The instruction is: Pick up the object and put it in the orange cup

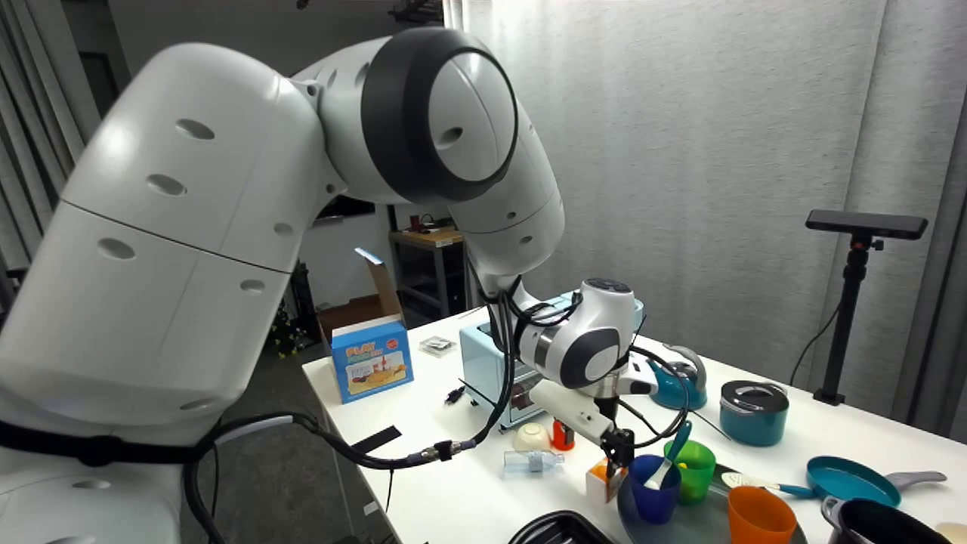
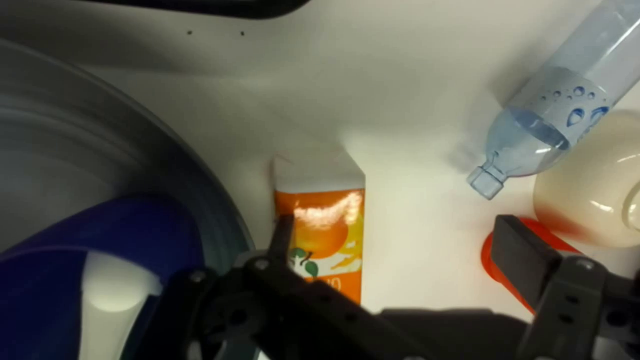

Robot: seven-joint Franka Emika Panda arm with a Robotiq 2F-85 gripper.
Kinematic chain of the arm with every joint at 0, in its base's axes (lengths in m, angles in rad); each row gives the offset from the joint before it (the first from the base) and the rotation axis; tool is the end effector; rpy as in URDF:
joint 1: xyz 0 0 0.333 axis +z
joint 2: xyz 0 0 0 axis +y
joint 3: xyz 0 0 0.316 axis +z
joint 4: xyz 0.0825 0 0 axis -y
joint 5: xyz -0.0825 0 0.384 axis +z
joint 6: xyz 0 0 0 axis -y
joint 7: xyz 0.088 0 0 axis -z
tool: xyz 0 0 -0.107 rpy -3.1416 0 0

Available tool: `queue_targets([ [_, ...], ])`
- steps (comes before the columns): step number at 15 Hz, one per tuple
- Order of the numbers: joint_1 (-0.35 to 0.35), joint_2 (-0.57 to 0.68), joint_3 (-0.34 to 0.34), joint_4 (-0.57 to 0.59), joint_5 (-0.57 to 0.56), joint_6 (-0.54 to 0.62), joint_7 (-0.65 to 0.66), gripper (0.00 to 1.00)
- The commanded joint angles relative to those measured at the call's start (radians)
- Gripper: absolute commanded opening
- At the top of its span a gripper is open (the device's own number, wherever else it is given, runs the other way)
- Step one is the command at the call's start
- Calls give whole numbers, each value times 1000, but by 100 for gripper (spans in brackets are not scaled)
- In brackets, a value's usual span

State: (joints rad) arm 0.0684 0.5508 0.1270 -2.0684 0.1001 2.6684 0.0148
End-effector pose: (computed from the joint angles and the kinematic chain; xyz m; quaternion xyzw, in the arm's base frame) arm 0.5818 0.1121 0.1672 -0.9974 -0.0360 -0.0193 0.0592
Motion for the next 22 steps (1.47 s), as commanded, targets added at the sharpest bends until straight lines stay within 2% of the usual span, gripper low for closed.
queue_targets([
  [1,-21,15,18,24,37,3,-14,100],
  [22,-29,24,37,50,41,-3,-33,100],
])
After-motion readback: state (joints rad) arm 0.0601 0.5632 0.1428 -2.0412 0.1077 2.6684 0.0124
